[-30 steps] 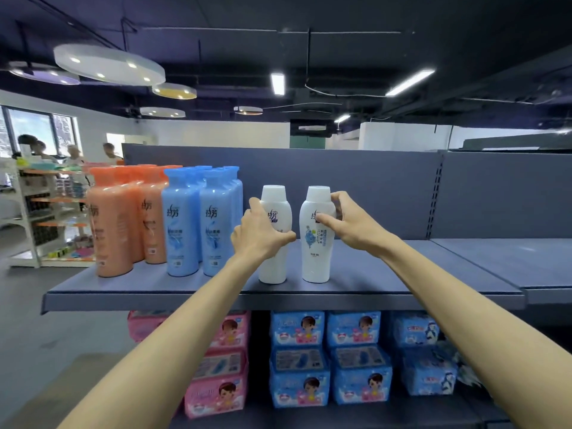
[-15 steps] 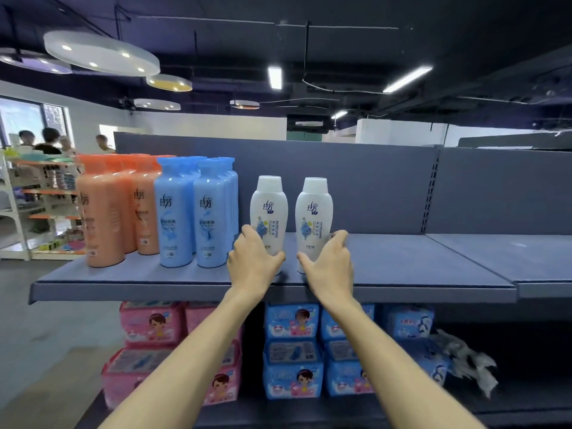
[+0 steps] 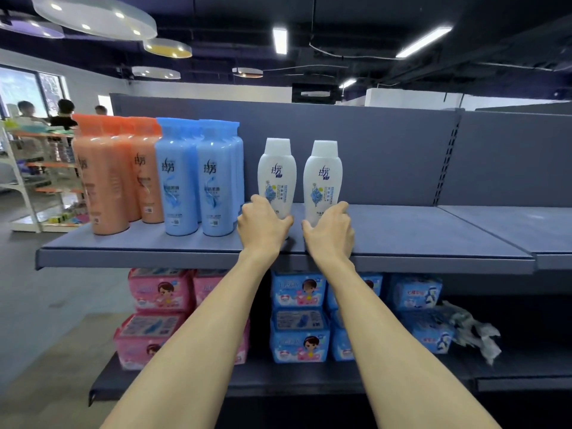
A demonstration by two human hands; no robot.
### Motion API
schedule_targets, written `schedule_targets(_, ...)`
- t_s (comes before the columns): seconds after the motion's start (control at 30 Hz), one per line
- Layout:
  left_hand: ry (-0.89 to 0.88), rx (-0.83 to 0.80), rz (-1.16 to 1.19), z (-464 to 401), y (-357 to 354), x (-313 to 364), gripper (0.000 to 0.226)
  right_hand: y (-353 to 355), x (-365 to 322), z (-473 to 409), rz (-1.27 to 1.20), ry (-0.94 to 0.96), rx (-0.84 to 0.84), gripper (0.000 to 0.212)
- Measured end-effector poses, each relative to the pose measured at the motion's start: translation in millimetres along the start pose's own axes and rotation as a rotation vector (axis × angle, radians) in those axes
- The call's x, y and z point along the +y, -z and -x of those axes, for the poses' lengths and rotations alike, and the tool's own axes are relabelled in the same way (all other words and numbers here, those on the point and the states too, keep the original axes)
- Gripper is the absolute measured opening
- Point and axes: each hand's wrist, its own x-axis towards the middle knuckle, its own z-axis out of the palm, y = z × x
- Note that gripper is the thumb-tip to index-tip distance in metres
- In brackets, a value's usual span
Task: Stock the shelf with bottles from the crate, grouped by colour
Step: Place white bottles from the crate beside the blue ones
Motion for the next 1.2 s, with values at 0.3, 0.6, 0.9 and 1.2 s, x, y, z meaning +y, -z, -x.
schedule_targets(0.3,0.079,-0.035,-0.003,-54.1,-38.2,0.9,0.056,-13.3,-1.9,-47.1,-0.053,-0.056,-0.087,0.055)
schedule_targets(0.6,0.152,-0.029,-0.006,-118.0,-83.0,-3.2,0.057,-32.7,7.5,-78.1,-0.078,-0.028,-0.102,0.055)
schedule_targets(0.9,0.184,-0.028,-0.031,-153.1,-104.9,-7.4,0.056,-39.6,16.1,-87.0,-0.072,0.012,-0.098,0.053)
schedule_targets(1.2,0.223,-0.076,-0.027,-153.2,-104.8,-8.9,0.061,-42.2,17.7,-89.0,-0.054,0.040,-0.093,0.054)
